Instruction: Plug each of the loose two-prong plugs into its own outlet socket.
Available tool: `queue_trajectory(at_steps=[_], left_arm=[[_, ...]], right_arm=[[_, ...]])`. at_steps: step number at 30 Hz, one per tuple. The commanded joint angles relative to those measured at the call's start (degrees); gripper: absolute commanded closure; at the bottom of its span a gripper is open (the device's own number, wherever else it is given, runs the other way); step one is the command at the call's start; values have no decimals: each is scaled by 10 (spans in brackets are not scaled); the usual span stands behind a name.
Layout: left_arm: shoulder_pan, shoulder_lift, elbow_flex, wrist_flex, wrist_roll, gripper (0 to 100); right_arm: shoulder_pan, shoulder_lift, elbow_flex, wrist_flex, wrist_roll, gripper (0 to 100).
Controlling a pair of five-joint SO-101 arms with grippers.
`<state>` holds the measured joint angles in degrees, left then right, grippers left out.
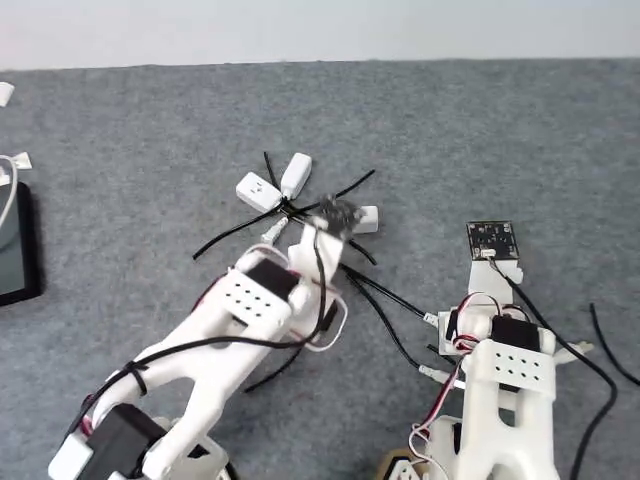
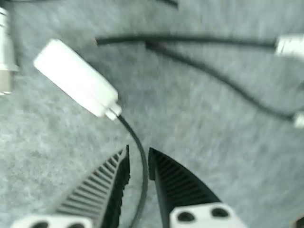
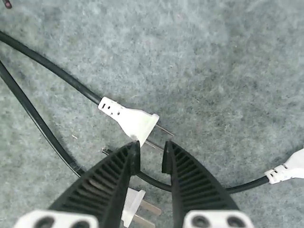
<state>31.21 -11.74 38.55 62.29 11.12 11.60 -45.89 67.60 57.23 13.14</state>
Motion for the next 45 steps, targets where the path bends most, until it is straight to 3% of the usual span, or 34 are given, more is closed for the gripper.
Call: queue_trajectory(at_steps=[1,6,10,17,20,25,33,40,45], left_arm=[[-6,-3,-101,23,88,984],[-28,1,-122,-65,152,984],[-37,62,-124,-119,153,983],[-62,262,-222,-122,153,983],[-86,302,-260,-89,151,984],[-90,299,-264,-48,117,986],[-95,204,-187,-52,104,986],[-141,98,-71,-113,103,985],[-143,96,11,-165,103,985]], right_arm=[[-4,-10,-5,-8,7,894],[-3,-13,-5,-6,7,894],[-2,-14,-5,-6,7,894],[-4,-14,-5,-6,8,894],[-3,-14,-5,-6,8,894],[-5,-15,-5,-6,19,894],[-5,-14,-5,-6,22,894],[-6,-13,-5,-6,22,894],[-6,-11,-4,-6,22,894]])
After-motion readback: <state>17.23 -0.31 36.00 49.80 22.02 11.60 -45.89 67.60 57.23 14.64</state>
